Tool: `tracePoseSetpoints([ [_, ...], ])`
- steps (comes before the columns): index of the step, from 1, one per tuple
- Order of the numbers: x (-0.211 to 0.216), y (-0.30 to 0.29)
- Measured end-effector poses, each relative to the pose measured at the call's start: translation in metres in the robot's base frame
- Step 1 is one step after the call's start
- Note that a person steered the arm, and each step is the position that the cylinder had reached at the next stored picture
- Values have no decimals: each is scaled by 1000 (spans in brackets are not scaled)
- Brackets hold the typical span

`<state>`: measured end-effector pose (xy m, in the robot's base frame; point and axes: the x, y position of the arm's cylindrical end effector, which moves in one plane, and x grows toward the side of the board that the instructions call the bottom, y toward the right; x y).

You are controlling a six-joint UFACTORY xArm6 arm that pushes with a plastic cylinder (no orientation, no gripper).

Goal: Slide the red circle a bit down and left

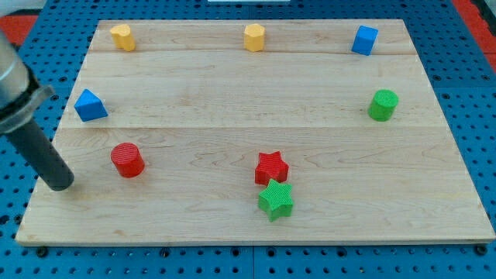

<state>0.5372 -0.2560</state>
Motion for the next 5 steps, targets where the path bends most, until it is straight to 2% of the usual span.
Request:
tracePoseSetpoints([
  [1, -24, 58],
  [2, -46, 159],
  [3, -63, 235],
  [5, -82, 228],
])
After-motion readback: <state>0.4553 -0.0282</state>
